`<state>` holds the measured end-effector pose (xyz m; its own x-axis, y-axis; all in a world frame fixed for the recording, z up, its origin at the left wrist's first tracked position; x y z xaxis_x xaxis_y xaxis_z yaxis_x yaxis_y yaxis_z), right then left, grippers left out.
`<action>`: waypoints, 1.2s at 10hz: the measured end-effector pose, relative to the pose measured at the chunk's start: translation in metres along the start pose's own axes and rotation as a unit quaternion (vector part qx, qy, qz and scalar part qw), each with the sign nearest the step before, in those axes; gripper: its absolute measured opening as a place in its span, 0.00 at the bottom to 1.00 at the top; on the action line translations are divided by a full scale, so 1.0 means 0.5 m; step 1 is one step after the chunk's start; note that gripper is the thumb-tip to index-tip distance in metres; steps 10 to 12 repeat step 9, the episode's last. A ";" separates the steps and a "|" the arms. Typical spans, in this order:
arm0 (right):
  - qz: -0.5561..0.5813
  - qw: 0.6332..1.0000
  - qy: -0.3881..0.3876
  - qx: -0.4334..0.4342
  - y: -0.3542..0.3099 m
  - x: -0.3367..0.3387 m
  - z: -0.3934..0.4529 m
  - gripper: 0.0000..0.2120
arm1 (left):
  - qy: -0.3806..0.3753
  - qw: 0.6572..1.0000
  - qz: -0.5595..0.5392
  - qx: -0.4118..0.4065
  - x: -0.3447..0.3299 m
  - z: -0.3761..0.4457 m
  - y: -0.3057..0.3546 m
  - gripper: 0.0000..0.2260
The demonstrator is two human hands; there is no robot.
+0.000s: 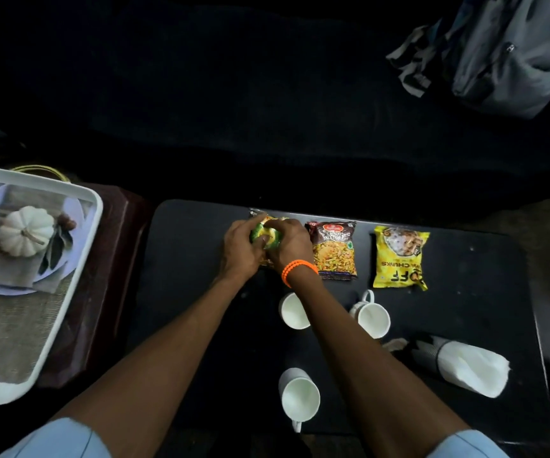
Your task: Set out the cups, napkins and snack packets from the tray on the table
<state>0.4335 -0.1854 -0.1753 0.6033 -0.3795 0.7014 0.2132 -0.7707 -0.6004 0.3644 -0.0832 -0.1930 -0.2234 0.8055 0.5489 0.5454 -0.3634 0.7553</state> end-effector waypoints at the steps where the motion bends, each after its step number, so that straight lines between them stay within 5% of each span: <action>1: -0.004 1.000 -0.005 0.007 0.005 -0.006 0.001 0.20 | 0.016 1.000 -0.005 0.005 -0.004 -0.001 -0.006 0.23; 7: -0.001 0.999 -0.035 0.010 0.005 -0.029 -0.009 0.23 | 0.001 0.999 0.030 0.026 -0.001 -0.015 -0.024 0.24; 9: -0.059 0.994 0.071 0.065 0.007 0.026 -0.032 0.25 | 0.049 0.991 0.120 -0.026 0.034 -0.027 -0.005 0.24; 12: -0.059 0.994 0.071 0.065 0.007 0.026 -0.032 0.25 | 0.049 0.991 0.120 -0.026 0.034 -0.027 -0.005 0.24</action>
Point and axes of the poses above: each hand's wrist, its own z-axis towards the middle knuckle, its own x-axis out of the back of the hand, y = z × x, the point moved 5 cm from there along z, towards the middle knuckle, and after that the axes turned 6 degrees about -y, right-handed, at the moved point
